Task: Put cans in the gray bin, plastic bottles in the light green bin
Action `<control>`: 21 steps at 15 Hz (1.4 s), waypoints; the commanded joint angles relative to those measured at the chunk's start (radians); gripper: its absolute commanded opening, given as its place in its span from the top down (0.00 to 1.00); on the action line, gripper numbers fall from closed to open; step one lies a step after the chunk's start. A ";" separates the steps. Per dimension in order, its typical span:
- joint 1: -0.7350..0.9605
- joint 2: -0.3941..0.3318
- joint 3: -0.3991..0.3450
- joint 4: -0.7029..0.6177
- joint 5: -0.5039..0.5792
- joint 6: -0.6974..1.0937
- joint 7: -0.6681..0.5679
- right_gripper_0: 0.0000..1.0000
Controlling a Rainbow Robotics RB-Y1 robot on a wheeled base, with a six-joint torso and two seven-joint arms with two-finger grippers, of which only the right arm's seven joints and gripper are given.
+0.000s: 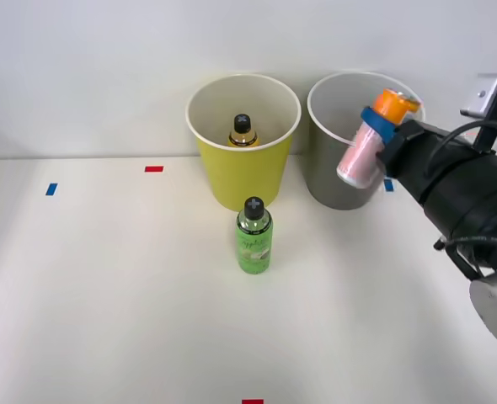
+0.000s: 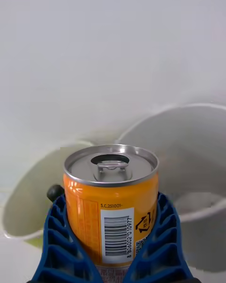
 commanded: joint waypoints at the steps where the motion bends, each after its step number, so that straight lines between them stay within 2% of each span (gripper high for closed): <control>1: -0.191 0.058 -0.040 0.206 -0.061 -0.125 0.017 1.00; 5: -0.360 0.058 -0.070 0.394 -0.048 -0.126 0.054 1.00; 9: -0.501 0.036 -0.063 0.600 0.006 -0.129 0.100 1.00; 12: -0.527 0.004 -0.029 0.675 0.086 -0.163 0.126 1.00; 15: -0.525 -0.013 -0.012 0.691 0.090 -0.165 0.129 1.00; 16: -0.525 -0.014 -0.012 0.691 0.090 -0.172 0.125 0.91; 17: -0.524 -0.014 -0.012 0.691 0.090 -0.174 0.120 0.68; 18: -0.521 -0.017 -0.012 0.691 0.090 -0.177 0.119 0.40; 20: -0.507 -0.020 -0.012 0.691 0.081 -0.188 0.116 0.13; 21: -0.502 -0.022 -0.012 0.689 0.064 -0.205 0.111 0.08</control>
